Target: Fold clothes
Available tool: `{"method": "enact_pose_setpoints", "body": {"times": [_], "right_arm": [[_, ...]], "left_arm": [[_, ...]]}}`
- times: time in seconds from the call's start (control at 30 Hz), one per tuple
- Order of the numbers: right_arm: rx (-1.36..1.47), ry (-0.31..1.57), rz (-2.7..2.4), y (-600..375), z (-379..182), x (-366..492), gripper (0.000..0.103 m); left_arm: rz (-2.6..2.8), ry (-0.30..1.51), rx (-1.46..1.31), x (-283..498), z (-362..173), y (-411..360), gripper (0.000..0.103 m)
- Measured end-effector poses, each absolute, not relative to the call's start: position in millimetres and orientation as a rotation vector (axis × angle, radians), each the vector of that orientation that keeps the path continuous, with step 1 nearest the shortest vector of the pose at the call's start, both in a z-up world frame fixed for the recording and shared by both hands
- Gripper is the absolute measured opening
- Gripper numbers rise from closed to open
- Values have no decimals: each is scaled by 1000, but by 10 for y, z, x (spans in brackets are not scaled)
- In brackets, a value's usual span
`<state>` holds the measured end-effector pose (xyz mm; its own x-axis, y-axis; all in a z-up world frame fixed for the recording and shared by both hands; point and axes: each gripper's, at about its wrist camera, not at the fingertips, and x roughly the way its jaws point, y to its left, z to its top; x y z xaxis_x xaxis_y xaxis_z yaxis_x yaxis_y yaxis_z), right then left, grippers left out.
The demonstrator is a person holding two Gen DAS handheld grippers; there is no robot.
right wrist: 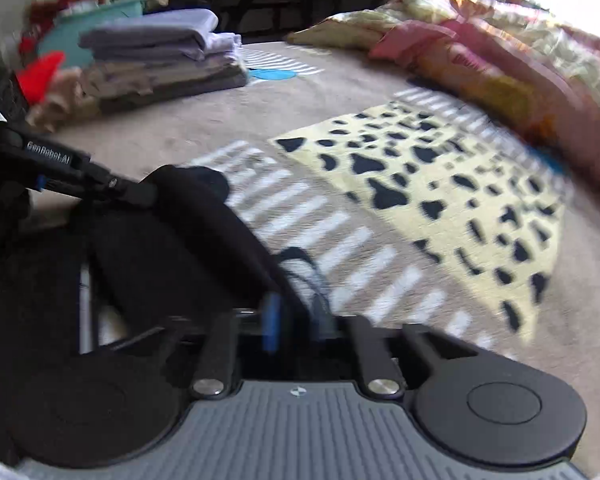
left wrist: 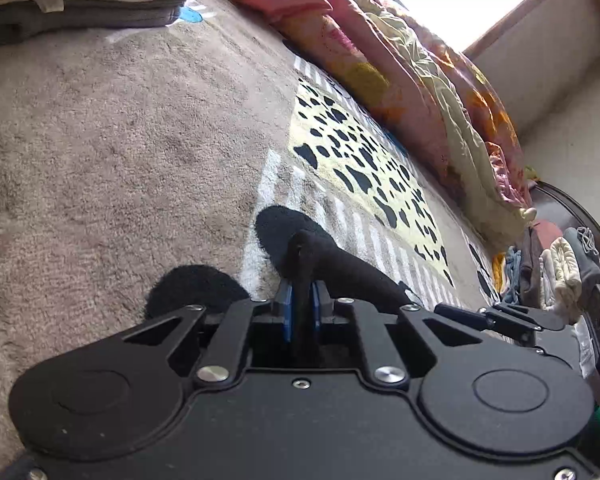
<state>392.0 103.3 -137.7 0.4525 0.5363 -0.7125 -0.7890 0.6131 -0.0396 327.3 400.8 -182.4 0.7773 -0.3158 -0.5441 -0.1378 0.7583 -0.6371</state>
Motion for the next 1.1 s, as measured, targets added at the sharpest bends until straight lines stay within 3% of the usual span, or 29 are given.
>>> {"method": "enact_pose_setpoints", "body": {"times": [0.23,0.33,0.4,0.57,0.7,1.0,1.07,1.1], "right_arm": [[-383,551,911,816,-1182,3565,33],[-560,550,886,791,-1361,3343,33],[-655,552,795,728,-1474,3298,33],[-560,558,756,479,-1386,3308,33],[-382,641,799,220,-1326,3459,33],[-419,694,722,-358,-1466,3553,34],[-465,696,677,-398,-1545,3641,32],[-435,702,636,-461,-1527,3723,25]], "left_arm": [[-68,667,-674,3246,-1751,3998,10],[3,662,-600,3250,-1616,3976,24],[89,641,-499,3200,-1440,3946,25],[-90,550,-467,3076,-1188,3805,25],[-284,635,-372,3193,-1277,3375,25],[-353,763,-263,3350,-1536,2889,25],[-350,785,-253,3368,-1577,2885,25],[-349,789,-274,3379,-1577,2921,25]]}}
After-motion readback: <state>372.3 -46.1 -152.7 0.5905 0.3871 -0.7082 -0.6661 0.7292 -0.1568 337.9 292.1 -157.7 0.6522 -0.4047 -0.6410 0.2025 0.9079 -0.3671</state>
